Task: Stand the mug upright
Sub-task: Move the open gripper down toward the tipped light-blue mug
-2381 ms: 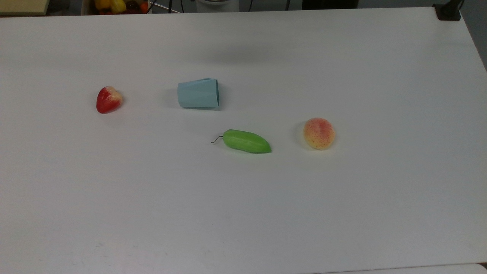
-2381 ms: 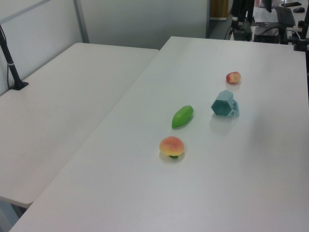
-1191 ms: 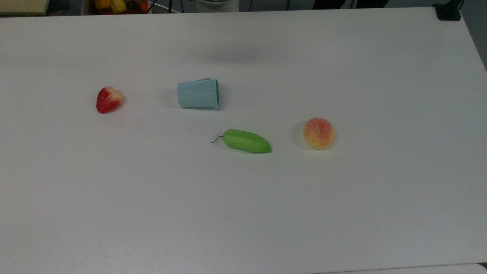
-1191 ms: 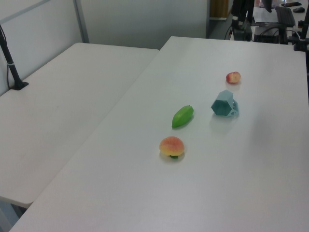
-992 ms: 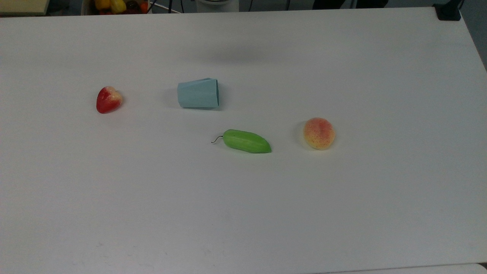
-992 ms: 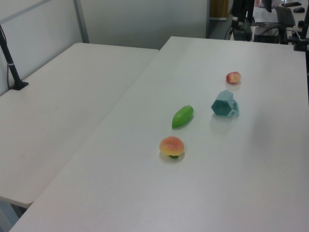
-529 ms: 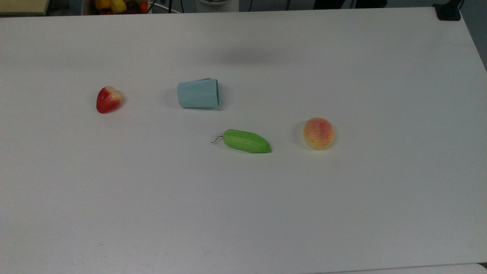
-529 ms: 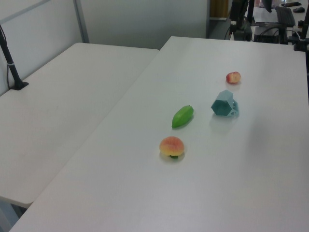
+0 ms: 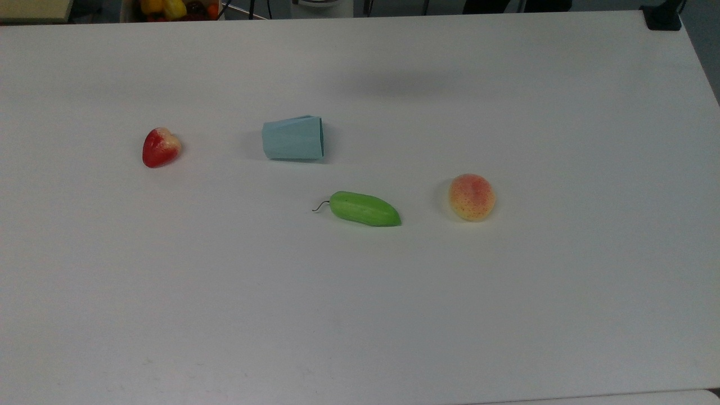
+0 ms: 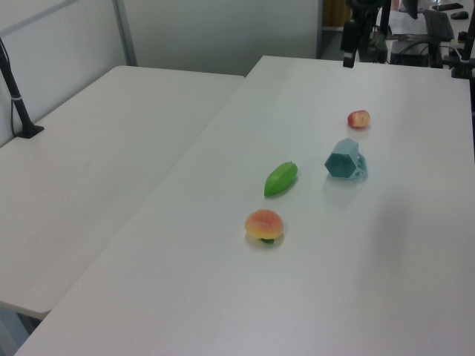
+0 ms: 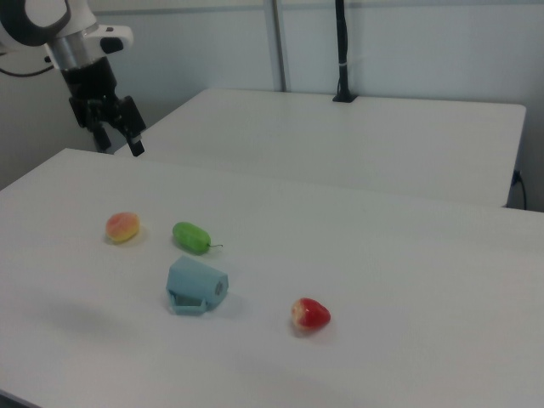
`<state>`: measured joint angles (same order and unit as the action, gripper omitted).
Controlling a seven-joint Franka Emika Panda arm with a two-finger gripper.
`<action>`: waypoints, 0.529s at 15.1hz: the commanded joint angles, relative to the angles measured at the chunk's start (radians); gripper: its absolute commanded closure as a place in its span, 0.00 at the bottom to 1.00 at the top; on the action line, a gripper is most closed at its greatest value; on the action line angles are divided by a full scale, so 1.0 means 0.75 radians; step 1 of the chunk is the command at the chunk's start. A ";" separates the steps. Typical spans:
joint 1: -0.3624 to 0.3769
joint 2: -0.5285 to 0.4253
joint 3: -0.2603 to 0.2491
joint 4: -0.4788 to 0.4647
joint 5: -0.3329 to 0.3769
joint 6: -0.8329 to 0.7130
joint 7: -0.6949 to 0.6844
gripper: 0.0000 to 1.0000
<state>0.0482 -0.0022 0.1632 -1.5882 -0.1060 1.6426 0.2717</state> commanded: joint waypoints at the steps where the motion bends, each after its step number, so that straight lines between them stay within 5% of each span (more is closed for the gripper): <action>1: 0.056 0.056 0.064 -0.054 -0.185 0.025 0.120 0.00; 8: 0.134 0.103 0.081 -0.269 -0.359 0.213 0.306 0.00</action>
<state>0.1275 0.0968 0.2278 -1.6793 -0.3167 1.6870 0.4213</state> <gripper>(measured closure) 0.000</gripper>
